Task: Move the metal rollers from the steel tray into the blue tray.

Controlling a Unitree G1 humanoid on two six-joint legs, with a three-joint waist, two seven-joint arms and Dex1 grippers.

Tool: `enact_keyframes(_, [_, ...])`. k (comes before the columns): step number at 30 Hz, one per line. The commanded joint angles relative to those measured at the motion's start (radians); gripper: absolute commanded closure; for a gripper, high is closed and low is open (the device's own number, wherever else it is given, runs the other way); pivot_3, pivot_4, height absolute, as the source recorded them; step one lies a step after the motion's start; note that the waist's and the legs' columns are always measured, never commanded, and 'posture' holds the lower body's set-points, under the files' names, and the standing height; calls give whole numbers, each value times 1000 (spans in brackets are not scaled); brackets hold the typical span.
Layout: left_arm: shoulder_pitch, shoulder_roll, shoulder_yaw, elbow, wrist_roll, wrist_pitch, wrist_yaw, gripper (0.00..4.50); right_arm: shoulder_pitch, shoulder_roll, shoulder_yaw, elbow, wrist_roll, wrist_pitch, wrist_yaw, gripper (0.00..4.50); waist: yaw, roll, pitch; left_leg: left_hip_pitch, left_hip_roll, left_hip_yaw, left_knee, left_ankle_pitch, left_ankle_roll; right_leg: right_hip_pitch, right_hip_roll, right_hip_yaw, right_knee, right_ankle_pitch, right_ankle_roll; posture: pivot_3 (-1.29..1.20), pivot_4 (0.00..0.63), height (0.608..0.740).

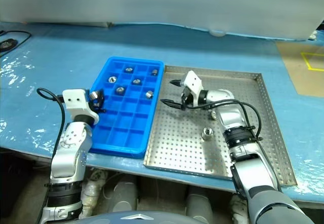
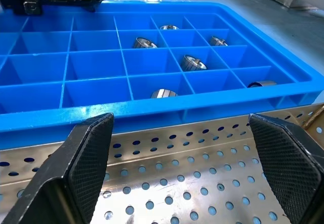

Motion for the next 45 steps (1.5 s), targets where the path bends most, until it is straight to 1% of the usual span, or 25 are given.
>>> enact_keyframes(1, [3,-8,-2,-17,-3,23,11,1011,-3,-5,-16,-25,-3,-28,-9,0,0,0,0,0,0,0,0,0,0,0,0,0,0,0,0,291,150,740])
enact_keyframes(3, [-7,-9,-2,-11,-13,24,5,277,-4,-6,-17,-24,-4,-31,-13,0,0,0,0,0,0,0,0,0,0,0,0,0,0,0,0,283,150,740])
enact_keyframes(4, [-18,-5,-3,-6,-21,22,-5,21,-5,-7,-19,-26,-3,-30,-16,0,0,0,0,0,0,0,0,0,0,0,0,0,0,0,0,267,150,740])
enact_keyframes(5, [-25,-2,-4,-4,-26,21,-12,21,-5,-8,-21,-29,-2,-28,-18,0,0,0,0,0,0,0,0,0,0,0,0,0,0,0,0,258,150,740])
enact_keyframes(10, [-145,29,-42,82,-132,-29,-206,21,43,-50,-46,-92,3,-1,-45,0,5,0,0,-1,0,-1,2,0,0,0,0,-1,1,0,0,161,150,740])
enact_keyframes(13, [-241,50,-99,190,-170,-60,-364,21,115,-97,-80,-187,16,43,-73,0,0,0,0,-1,-1,-1,4,0,0,0,-1,0,1,0,0,78,150,740])
enact_keyframes(16, [-353,58,-151,339,-198,-77,-519,21,206,-149,-127,-306,29,100,-113,0,-10,0,0,-1,-1,-1,4,0,0,0,0,1,2,0,0,-36,150,740])
enact_keyframes(19, [-448,63,-213,495,-177,-103,-640,21,290,-186,-173,-414,43,158,-151,0,-35,0,0,0,-2,0,5,0,0,0,0,3,2,0,1,-102,150,740])
enact_keyframes(21, [-528,42,-235,616,-165,-142,-689,21,357,-211,-211,-489,51,196,-175,0,-60,0,0,1,-2,1,5,0,0,1,0,5,2,1,1,-177,150,740])
enact_keyframes(24, [-660,1,-277,815,-140,-195,-782,21,472,-241,-277,-611,66,252,-217,0,-83,0,0,2,-2,2,5,0,0,1,1,6,2,1,2,-263,150,740])
enact_keyframes(27, [-755,-23,-298,995,-96,-256,-827,21,561,-247,-327,-714,79,298,-263,0,-110,0,0,3,-2,3,5,-1,1,1,0,7,1,1,2,-352,150,740])
enact_keyframes(31, [-841,-50,-312,1159,-50,-341,-869,21,652,-240,-372,-811,87,342,-313,0,-148,1,0,3,-2,4,5,-1,2,1,0,8,0,1,3,-420,150,740])
enact_keyframes(34, [-881,-72,-308,1232,-36,-354,-891,21,695,-236,-392,-859,91,363,-341,0,-167,1,0,3,-2,4,6,-2,3,1,0,8,0,1,3,-450,150,740])
enact_keyframes(38, [-886,-71,-344,1288,24,-370,-907,21,738,-233,-412,-899,98,378,-370,0,-173,1,0,2,-2,5,8,-3,5,1,0,8,-1,1,4,-468,150,740])
enact_keyframes(41, [-873,-62,-367,1307,70,-392,-901,599,746,-233,-406,-911,103,384,-381,0,-174,1,0,2,-2,5,8,-4,5,1,0,8,-2,-1,7,-468,150,740])
enact_keyframes(45, [-860,-60,-371,1306,102,-416,-876,1983,724,-234,-389,-906,107,388,-387,0,-173,1,0,0,-2,5,8,-4,6,1,-1,8,-3,0,5,-454,150,740])
